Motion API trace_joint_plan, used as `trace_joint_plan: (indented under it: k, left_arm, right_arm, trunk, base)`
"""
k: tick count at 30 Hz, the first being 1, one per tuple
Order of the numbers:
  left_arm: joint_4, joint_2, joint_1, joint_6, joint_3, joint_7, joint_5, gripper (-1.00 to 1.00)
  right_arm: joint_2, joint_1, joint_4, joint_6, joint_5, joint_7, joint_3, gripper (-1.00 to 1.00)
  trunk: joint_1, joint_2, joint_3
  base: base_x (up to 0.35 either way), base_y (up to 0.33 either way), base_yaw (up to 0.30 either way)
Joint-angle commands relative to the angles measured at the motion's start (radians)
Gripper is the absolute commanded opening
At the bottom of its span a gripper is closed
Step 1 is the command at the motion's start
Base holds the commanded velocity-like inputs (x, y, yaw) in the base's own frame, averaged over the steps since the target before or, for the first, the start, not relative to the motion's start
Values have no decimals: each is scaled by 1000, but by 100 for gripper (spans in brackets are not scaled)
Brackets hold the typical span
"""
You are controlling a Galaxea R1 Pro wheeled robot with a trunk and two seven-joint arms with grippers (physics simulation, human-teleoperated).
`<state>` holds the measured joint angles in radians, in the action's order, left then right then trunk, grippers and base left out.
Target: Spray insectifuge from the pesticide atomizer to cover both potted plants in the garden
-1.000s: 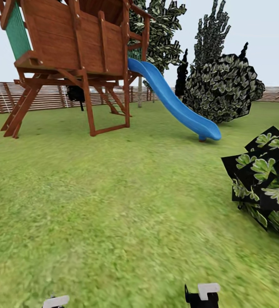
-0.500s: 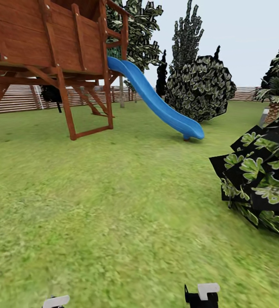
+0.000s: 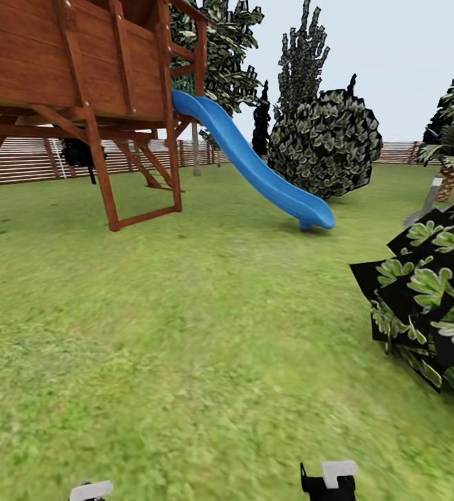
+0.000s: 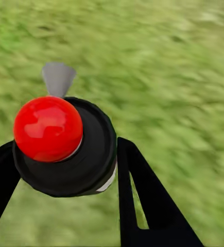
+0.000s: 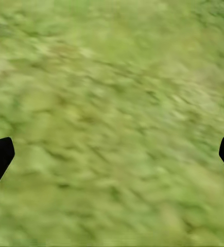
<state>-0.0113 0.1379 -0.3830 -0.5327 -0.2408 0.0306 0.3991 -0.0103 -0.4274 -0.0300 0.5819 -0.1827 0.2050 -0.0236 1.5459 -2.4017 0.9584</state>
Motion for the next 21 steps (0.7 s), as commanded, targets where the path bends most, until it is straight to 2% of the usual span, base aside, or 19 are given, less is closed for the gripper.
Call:
trace_joint_plan:
  k: [1, 21]
  left_arm:
    - [1, 0, -1, -2, -8, 3, 11, -100]
    - [1, -1, -1, -3, -8, 4, 11, -100]
  right_arm:
    - [0, -1, 1, 1, -11, 8, -2, 100]
    - [-1, -1, 1, 1, -10, 8, -2, 100]
  trunk:
    - [0, 0, 1]
    - [0, 0, 1]
  base:
    - [336, 0, 0]
    - [337, 0, 0]
